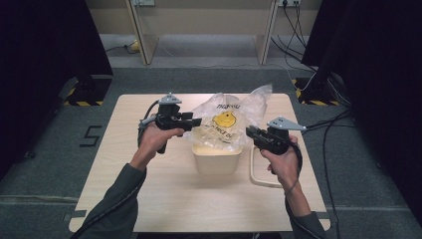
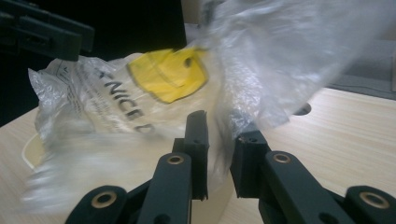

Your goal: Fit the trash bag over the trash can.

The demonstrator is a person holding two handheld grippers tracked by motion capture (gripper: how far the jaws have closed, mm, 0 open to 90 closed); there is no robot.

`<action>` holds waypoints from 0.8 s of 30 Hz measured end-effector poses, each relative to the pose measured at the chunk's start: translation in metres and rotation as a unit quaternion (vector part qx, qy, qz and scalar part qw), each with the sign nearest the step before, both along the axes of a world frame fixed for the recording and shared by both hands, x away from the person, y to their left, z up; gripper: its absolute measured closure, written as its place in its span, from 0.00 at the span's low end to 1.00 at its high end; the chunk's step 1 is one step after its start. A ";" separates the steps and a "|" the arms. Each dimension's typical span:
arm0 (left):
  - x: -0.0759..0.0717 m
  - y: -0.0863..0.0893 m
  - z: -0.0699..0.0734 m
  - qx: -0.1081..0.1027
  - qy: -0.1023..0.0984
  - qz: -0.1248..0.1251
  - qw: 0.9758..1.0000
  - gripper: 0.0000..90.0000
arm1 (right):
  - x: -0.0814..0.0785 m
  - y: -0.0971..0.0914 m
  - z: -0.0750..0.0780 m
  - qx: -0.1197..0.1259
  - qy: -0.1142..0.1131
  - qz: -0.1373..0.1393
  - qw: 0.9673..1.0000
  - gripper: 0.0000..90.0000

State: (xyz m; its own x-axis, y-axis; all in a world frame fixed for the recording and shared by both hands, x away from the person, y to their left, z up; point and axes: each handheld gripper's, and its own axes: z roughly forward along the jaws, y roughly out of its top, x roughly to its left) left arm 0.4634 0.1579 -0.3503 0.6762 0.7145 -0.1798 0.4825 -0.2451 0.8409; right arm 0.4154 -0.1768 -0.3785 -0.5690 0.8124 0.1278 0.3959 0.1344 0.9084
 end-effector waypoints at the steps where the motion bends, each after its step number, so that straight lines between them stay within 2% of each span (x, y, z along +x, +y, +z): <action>1: 0.000 0.000 -0.003 -0.001 0.002 -0.002 1.000 0.60 | 0.000 0.000 0.001 0.000 -0.001 0.000 1.000 0.87; 3: -0.001 -0.003 -0.008 0.002 0.008 -0.009 1.000 0.63 | 0.001 0.001 0.001 0.002 -0.002 0.001 1.000 0.87; 7: -0.001 -0.020 -0.016 0.002 0.017 -0.029 0.999 0.67 | 0.002 0.007 0.001 -0.003 -0.002 0.010 1.000 0.87; 11: -0.001 -0.039 -0.025 0.012 0.032 -0.049 0.998 0.68 | 0.005 0.016 0.004 0.001 -0.006 0.020 1.000 0.88; 15: -0.002 -0.050 -0.032 0.019 0.040 -0.062 0.997 0.69 | 0.008 0.029 0.008 -0.009 -0.009 0.037 0.999 0.88; 18: -0.004 -0.049 -0.032 0.018 0.038 -0.066 0.997 0.67 | 0.011 0.039 0.004 -0.030 -0.004 0.051 0.998 0.89; 21: -0.007 -0.040 -0.025 0.007 0.030 -0.063 0.998 0.61 | 0.015 0.043 -0.005 -0.044 0.008 0.056 0.997 0.92; 24: -0.011 -0.021 -0.009 -0.010 0.007 -0.046 0.999 0.56 | 0.016 0.042 -0.011 -0.051 0.009 0.060 0.997 0.93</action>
State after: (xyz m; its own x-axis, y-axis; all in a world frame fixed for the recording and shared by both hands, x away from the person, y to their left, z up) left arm 0.4521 0.1373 -0.3595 0.7357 0.6461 -0.2033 0.4701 -0.2711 0.8399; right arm 0.4312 -0.1343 -0.3894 -0.6610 0.7480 0.0595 0.3882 0.2730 0.8802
